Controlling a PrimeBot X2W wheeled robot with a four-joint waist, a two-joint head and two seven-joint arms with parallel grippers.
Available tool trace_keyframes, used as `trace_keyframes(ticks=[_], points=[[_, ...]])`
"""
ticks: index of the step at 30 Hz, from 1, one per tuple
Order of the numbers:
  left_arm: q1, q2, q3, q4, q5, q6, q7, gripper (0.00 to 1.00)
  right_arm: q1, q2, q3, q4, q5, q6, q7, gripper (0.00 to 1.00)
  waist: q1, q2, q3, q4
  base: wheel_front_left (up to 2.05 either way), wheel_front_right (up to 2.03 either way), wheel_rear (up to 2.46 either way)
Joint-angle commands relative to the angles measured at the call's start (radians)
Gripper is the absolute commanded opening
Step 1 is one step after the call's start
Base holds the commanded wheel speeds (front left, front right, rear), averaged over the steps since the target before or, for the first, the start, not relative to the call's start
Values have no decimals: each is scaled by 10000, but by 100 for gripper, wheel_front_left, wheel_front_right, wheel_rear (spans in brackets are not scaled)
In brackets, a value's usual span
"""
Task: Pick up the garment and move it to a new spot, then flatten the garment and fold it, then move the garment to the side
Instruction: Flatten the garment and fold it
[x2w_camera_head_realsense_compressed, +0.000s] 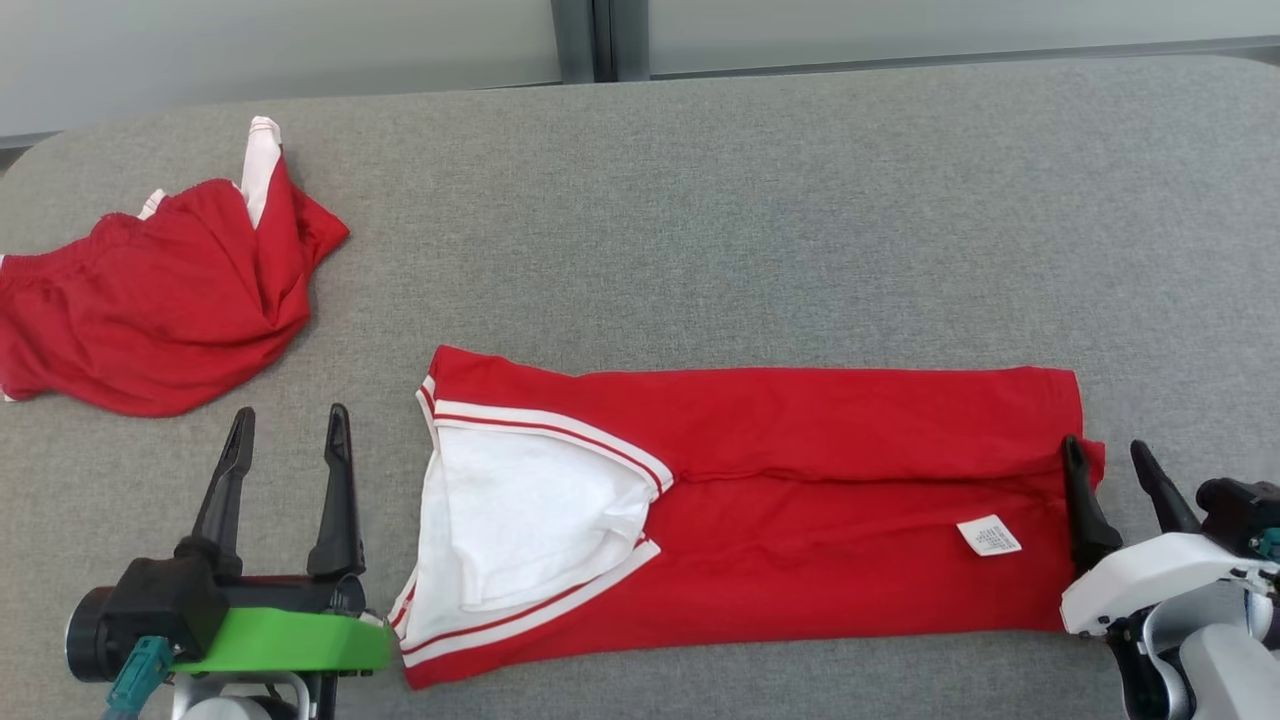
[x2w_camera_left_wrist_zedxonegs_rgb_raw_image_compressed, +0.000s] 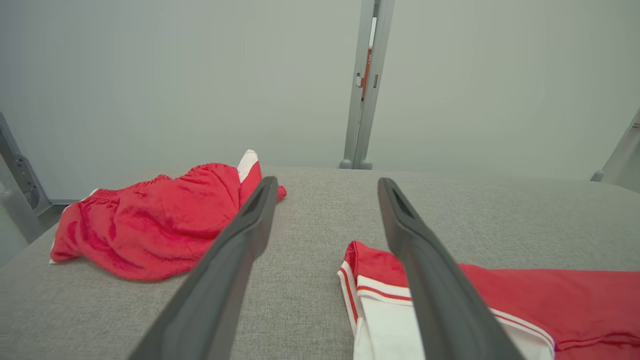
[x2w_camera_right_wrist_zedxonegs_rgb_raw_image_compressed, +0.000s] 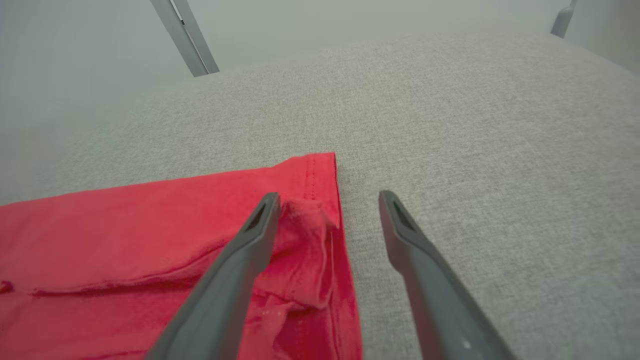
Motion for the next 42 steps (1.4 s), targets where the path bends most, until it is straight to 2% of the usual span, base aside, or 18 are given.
trace_keyframes(ticks=[1,7,11,12,13,15,21,29,32,35,42], points=[[133,-187,375,32,306,-199,-3,100,-94,72,-7,261,6,-19,-29,100,1,-1,-17,16,0,0,0],[348,-961,1521,583,1217,-995,-4,100,-425,379,265,1442,107,-19,-29,100,1,-1,-18,52,0,0,0],[320,-1217,1900,887,1589,-1276,-4,100,-364,562,391,1810,282,-19,-23,100,1,-1,-53,147,0,0,0],[323,-1260,1964,931,1662,-1314,-4,100,-279,593,436,1880,310,-19,-6,95,1,-1,-67,160,0,0,0],[317,-1309,2050,951,1725,-1348,-4,100,-202,628,485,1942,370,-19,-3,38,1,-1,-82,170,0,0,0],[341,-1386,2156,1002,1839,-1400,-4,100,-124,653,541,1984,440,-19,-3,0,1,-1,-103,173,0,0,0],[433,-1471,2384,1101,2041,-1513,-4,100,-324,306,319,1794,547,-25,-7,0,1,-1,-224,77,0,0,0],[503,-1502,2520,1181,2160,-1599,-4,100,-587,-869,-742,1812,88,-22,-18,0,1,-1,-512,12,0,0,0],[536,-1507,2568,1158,2149,-1621,-4,100,-716,-1122,-1018,1763,-107,-20,-18,0,1,-1,-580,-16,0,0,0],[578,-1510,2569,1178,2060,-1635,-4,100,-805,-1159,-1019,1629,-223,-20,-18,0,1,-1,-636,-40,0,0,0],[691,-1510,2549,1241,1849,-1601,-4,100,-880,-475,-199,903,-451,-19,-18,0,1,-1,-845,-39,0,0,0]])
